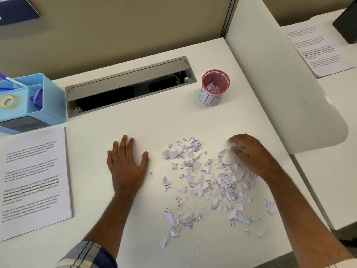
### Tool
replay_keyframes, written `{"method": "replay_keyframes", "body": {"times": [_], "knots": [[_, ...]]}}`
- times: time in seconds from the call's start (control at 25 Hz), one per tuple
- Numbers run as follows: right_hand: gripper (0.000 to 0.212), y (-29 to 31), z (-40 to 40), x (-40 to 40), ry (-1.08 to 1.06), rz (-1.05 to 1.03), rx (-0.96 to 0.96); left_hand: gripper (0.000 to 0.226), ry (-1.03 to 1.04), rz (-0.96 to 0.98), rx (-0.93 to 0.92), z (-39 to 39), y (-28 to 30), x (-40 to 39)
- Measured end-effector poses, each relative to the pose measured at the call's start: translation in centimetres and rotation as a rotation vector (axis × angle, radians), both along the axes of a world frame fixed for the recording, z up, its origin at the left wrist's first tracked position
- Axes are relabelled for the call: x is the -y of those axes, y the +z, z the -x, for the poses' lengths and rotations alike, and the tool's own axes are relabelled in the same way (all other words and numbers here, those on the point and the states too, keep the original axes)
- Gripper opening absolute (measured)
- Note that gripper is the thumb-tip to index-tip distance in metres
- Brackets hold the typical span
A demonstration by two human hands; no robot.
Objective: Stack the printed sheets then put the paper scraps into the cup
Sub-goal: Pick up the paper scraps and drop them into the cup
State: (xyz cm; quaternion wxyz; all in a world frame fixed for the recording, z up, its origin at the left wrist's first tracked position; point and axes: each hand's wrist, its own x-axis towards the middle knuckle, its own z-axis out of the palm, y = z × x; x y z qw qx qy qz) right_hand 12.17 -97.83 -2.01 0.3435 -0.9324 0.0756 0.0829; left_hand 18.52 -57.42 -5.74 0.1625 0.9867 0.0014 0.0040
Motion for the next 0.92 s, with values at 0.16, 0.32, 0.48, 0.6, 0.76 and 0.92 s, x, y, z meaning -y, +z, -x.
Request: {"method": "replay_keyframes", "body": {"times": [0.16,0.32,0.48,0.6,0.76,0.92], "knots": [[0.041,-0.1,2.2,0.7,0.108,-0.024,-0.099,0.069,-0.002,0.012,0.008,0.0,0.0,0.0],[0.035,-1.2,2.8,0.4,0.093,0.001,-0.051,0.068,0.000,0.011,0.008,0.0,0.0,0.0],[0.019,-1.3,2.4,-0.5,0.078,0.101,0.043,0.068,-0.001,0.014,0.013,0.1,0.0,0.0],[0.016,-0.6,1.9,-0.9,0.044,0.140,0.039,0.068,-0.002,0.016,0.018,0.1,-0.1,0.0],[0.016,1.4,0.5,-0.9,-0.132,0.027,0.018,0.068,-0.006,0.009,0.022,0.0,-0.2,-0.1],[0.012,4.7,-3.3,-1.2,-0.254,-0.061,0.136,0.068,-0.003,0.006,0.023,0.0,-0.2,-0.1]]}}
